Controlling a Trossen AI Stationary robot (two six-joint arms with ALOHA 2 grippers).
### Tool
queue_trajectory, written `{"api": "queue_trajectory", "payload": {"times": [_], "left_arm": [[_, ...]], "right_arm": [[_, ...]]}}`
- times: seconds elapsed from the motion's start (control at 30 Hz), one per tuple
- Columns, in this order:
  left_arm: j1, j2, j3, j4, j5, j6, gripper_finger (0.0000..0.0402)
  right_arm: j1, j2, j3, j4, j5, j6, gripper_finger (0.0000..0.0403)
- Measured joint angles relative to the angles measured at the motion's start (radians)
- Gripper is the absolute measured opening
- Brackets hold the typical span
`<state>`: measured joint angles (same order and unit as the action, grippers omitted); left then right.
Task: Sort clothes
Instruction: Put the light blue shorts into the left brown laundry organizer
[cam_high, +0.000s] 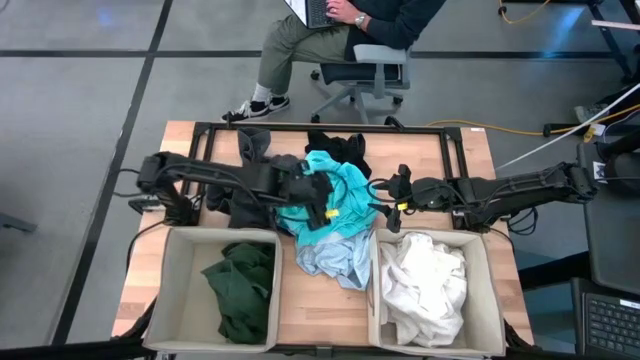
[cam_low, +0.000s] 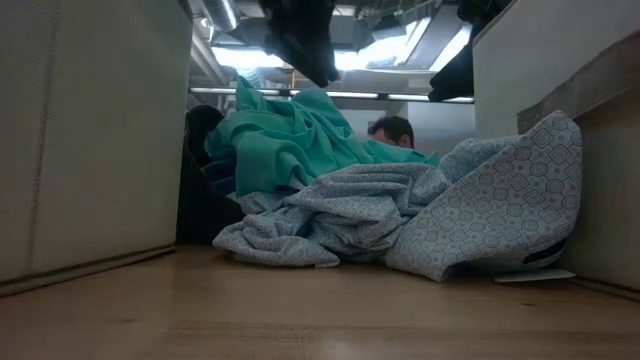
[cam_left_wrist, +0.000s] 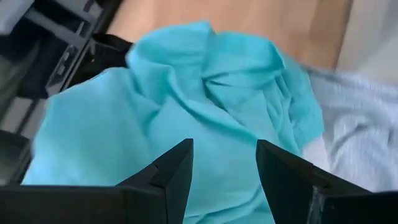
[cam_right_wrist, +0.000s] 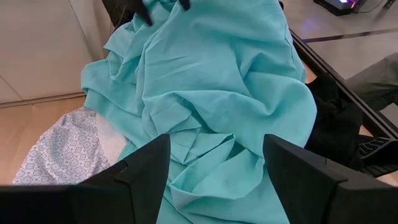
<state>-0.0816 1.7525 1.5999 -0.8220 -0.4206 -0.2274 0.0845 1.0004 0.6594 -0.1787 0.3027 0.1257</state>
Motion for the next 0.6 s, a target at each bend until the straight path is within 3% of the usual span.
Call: {"api": "queue_trajectory", "payload": {"times": [0.23,0.37,0.6], "left_arm": [[-0.035,0.064,0.043,-0.111,0.068,0.27,0.0166],[-0.018,0.077,0.014,-0.17,0.074,0.284,0.0166],[0.034,0.08,-0.112,-0.073,0.034,0.277,0.0166]], "right_arm": [[0.0,0.0,0.0,0.0,0.0,-0.003,0.0257],[0.0,0.0,0.0,-0.001,0.0,-0.005,0.0257],[0.0,0.0,0.0,-0.001,0.0,-0.007,0.0257]]}}
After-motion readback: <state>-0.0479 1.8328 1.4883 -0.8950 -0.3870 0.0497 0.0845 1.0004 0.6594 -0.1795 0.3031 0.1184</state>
